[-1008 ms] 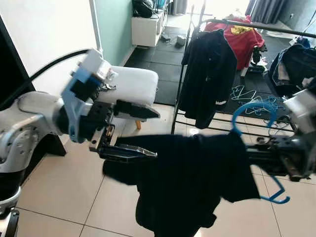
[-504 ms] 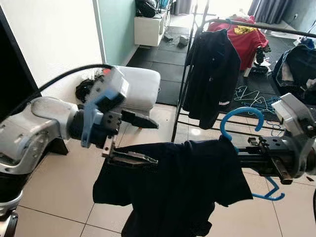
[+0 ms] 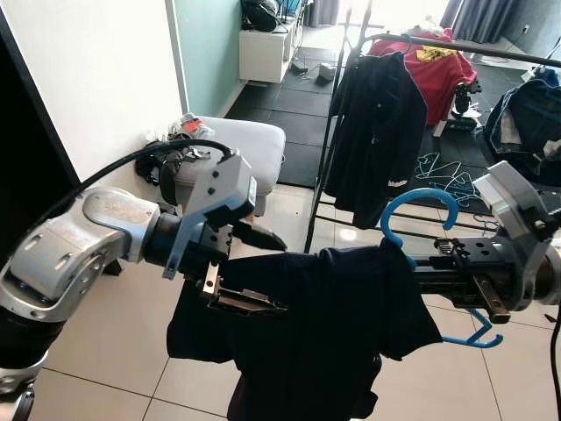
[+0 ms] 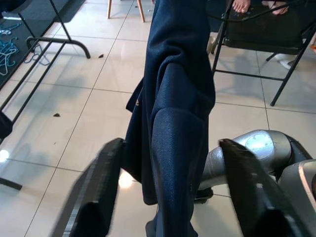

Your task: Hang hanger

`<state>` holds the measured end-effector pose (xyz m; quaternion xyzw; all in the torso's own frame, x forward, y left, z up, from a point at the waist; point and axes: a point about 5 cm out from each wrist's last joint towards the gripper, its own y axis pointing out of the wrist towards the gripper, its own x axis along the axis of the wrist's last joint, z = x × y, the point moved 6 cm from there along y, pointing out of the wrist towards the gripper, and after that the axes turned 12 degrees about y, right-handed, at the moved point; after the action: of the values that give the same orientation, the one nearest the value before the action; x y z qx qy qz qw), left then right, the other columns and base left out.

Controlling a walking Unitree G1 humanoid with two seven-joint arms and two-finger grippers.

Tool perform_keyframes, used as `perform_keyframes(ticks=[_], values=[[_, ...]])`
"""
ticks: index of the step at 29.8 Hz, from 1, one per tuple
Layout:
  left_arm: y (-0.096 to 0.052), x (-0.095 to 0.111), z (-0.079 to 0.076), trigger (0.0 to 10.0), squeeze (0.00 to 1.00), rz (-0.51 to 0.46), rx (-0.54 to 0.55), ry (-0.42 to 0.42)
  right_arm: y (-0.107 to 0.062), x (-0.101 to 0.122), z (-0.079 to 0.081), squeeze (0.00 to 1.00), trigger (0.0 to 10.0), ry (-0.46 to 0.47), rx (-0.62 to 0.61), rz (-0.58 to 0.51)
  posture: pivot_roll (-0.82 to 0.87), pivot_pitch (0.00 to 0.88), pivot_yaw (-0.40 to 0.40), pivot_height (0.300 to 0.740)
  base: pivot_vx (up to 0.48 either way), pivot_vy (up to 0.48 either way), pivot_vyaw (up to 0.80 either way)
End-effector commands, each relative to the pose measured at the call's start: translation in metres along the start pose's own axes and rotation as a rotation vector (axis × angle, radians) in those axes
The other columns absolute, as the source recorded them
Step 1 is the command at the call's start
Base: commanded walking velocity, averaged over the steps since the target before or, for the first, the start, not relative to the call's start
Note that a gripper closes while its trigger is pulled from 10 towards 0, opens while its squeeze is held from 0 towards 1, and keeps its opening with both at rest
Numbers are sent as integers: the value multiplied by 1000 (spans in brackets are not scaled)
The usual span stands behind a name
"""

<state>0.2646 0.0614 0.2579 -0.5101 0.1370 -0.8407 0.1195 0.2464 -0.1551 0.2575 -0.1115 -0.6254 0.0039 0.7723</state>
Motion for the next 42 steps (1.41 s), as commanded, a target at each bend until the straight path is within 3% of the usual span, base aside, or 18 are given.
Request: perform_keyframes(ticks=[1, 22, 23, 25, 29, 31, 34, 39, 42], values=[[2, -11, -4, 0, 0, 47, -13, -8, 0, 12, 4, 0, 10000, -66, 11, -25, -5, 47, -24, 740, 0, 0, 0], [-2, -13, 14, 0, 0, 58, 78, 61, 0, 18, -1, 0, 10000, -82, -25, -68, -7, 50, -34, 740, 0, 0, 0], [-2, -8, 21, 0, 0, 32, 116, 86, -2, 18, -5, 1000, 10000, -77, -51, -77, -8, 52, -35, 740, 0, 0, 0], [-4, -1, 32, 0, 0, -9, 172, 120, -6, 19, -12, 1000, 10000, -74, -103, -93, -11, 52, -36, 740, 0, 0, 0], [-6, 1, 35, 0, 0, -28, 192, 133, -10, 19, -16, 1000, 10000, -77, -136, -100, -11, 52, -36, 740, 0, 0, 0], [-11, -8, 39, 0, 0, 1, 203, 138, -23, 21, -18, 1000, 10000, -83, -197, -118, -17, 53, -33, 740, 0, 0, 0], [-13, -11, 39, 0, 0, 11, 206, 138, -28, 22, -19, 1000, 10000, -85, -215, -124, -17, 53, -33, 740, 0, 0, 0], [-33, -29, 52, 0, 0, 67, 272, 129, -69, 26, -16, 1000, 10000, -94, -375, -177, -27, 56, -33, 740, 0, 0, 0], [-37, -33, 53, 0, 0, 83, 282, 134, -82, 28, -16, 1000, 10000, -96, -427, -207, -32, 54, -34, 740, 0, 0, 0]])
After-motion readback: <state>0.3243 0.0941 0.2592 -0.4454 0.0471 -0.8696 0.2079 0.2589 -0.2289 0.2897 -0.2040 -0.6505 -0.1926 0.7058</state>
